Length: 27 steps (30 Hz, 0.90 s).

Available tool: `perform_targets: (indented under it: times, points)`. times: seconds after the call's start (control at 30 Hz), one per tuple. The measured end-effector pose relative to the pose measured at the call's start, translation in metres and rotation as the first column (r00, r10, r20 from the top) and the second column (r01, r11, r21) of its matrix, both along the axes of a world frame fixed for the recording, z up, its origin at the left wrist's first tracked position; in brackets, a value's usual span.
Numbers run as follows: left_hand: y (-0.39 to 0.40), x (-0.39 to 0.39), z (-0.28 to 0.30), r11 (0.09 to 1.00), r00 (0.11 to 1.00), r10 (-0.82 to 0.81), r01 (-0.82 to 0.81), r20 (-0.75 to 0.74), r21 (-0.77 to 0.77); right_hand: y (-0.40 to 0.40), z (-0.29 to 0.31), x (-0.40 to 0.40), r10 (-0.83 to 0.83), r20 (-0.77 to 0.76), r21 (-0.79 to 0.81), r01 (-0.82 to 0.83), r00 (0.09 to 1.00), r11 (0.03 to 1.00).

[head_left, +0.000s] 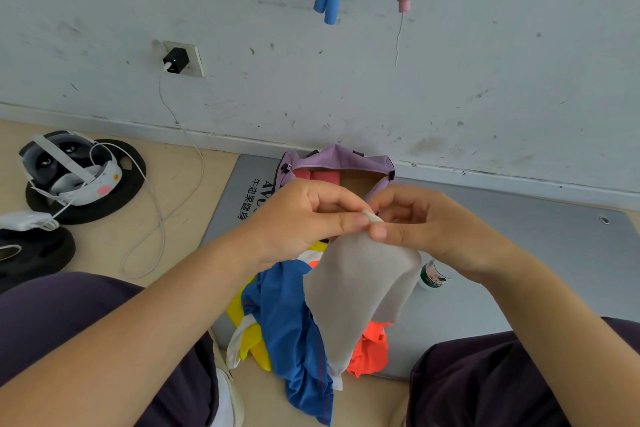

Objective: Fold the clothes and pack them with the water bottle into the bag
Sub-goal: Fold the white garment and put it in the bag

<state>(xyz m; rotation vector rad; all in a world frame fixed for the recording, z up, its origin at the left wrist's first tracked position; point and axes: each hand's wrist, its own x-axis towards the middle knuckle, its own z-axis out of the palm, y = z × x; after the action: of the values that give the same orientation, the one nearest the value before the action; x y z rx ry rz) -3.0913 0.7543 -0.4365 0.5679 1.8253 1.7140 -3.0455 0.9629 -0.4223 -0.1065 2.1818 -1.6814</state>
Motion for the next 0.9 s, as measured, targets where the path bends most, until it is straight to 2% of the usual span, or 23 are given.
perform_targets:
  times: [0.17,0.27,0.33,0.4,0.47,0.57,0.63,0.7,0.77,0.9]
  points:
    - [-0.008,-0.013,0.000,0.986,0.978,0.114,-0.133,-0.176,-0.099,0.004,-0.006,-0.001,0.037,0.035,0.139,-0.041,0.999,0.989]
    - [-0.016,-0.021,0.003,0.982,0.977,0.177,-0.183,-0.121,-0.036,0.007,-0.011,-0.003,0.057,0.072,0.202,-0.070,0.996,0.977]
    - [-0.022,-0.025,0.004,0.979,0.973,0.194,-0.200,-0.126,-0.035,0.009,-0.014,-0.004,0.002,0.036,0.221,-0.009,0.999,0.975]
    - [-0.026,-0.029,0.002,0.965,0.953,0.155,-0.203,-0.260,-0.167,0.009,-0.016,-0.005,-0.058,-0.051,0.244,0.068,0.997,0.967]
    - [-0.026,-0.027,-0.002,0.918,0.929,0.032,-0.173,-0.370,-0.357,0.005,-0.018,-0.005,-0.074,-0.136,0.250,0.106,0.988,0.962]
    - [-0.018,-0.018,-0.010,0.864,0.906,-0.125,-0.102,-0.405,-0.493,-0.003,-0.021,-0.003,-0.048,-0.205,0.248,0.100,0.978,0.964]
    - [-0.014,-0.016,-0.012,0.872,0.903,-0.125,-0.097,-0.411,-0.479,-0.006,-0.023,-0.003,-0.049,-0.235,0.263,0.112,0.971,0.958]
    - [-0.015,-0.019,-0.010,0.901,0.898,-0.057,-0.142,-0.436,-0.409,-0.004,-0.024,-0.004,-0.063,-0.245,0.276,0.132,0.968,0.952]
    - [-0.018,-0.023,-0.008,0.915,0.879,0.039,-0.223,-0.475,-0.337,0.003,-0.025,-0.006,-0.047,-0.236,0.359,0.132,0.971,0.924]
    - [-0.030,-0.036,-0.008,0.866,0.801,0.233,-0.429,-0.551,-0.257,0.026,-0.025,-0.012,-0.008,-0.176,0.651,0.123,0.984,0.749]
